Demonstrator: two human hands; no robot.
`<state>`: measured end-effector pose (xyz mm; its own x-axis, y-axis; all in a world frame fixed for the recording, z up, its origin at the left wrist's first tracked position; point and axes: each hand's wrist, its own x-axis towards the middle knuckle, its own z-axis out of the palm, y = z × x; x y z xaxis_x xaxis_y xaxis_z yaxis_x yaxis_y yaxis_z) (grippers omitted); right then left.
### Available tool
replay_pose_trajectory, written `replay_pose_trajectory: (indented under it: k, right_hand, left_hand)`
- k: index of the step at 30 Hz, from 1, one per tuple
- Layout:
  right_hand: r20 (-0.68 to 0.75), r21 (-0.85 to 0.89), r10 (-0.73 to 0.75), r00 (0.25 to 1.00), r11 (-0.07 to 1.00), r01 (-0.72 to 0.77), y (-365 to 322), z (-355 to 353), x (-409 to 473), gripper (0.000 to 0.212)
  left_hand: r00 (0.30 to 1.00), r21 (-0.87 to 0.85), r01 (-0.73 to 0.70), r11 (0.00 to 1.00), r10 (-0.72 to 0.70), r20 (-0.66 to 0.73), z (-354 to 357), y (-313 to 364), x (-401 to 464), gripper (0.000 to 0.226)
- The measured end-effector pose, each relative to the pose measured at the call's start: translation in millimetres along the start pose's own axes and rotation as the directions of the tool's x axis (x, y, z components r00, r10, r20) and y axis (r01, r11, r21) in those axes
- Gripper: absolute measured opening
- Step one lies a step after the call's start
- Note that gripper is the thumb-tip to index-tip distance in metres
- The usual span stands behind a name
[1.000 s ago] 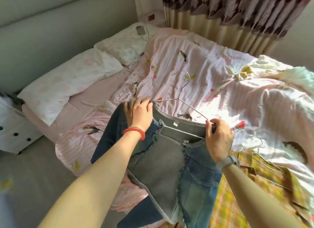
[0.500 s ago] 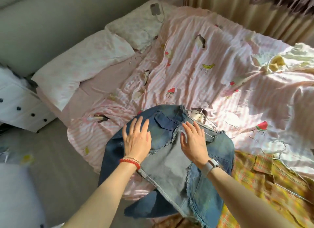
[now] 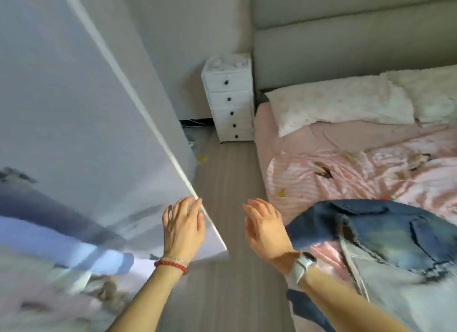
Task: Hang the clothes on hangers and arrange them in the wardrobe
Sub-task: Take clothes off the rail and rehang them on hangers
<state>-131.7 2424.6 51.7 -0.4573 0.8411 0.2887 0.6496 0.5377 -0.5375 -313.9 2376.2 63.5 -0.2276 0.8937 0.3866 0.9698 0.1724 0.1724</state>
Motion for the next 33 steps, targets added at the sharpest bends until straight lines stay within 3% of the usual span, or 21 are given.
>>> replay_pose_trajectory:
  k: [5,8,13,18,22,27,33]
  right_hand:
    - [0.084,0.114,-0.282,0.956,0.956,0.272,-140.5,71.9,42.7,0.032]
    - [0.110,0.184,-0.441,0.891,0.890,0.417,-217.6,106.9,61.6,0.032]
    - [0.148,0.319,-0.601,0.785,0.781,0.537,-328.7,156.9,102.3,0.033]
    - [0.144,0.474,-0.626,0.766,0.723,0.502,-425.6,201.7,159.0,0.030]
    - [0.162,0.579,-0.630,0.760,0.684,0.443,-491.9,233.4,207.3,0.029]
    - [0.235,0.587,-0.683,0.692,0.667,0.459,-542.0,267.1,248.2,0.026]
    - [0.258,0.609,-0.755,0.603,0.612,0.504,-576.3,286.7,281.1,0.048]
  left_hand:
    - [0.961,0.136,0.245,0.960,-0.221,-0.167,-92.9,-142.5,-43.6,0.031]
    - [0.893,0.196,0.414,0.889,-0.355,-0.275,-143.2,-209.0,-74.4,0.030]
    - [0.773,0.288,0.610,0.738,-0.476,-0.419,-207.9,-293.6,-102.1,0.032]
    - [0.746,0.338,0.639,0.691,-0.449,-0.491,-252.8,-353.1,-80.7,0.035]
    - [0.729,0.312,0.678,0.665,-0.553,-0.404,-268.5,-403.5,-38.1,0.047]
    - [0.689,0.331,0.725,0.605,-0.648,-0.325,-253.2,-447.9,-15.1,0.049]
    - [0.665,0.234,0.736,0.635,-0.613,-0.426,-243.1,-457.0,-24.0,0.054]
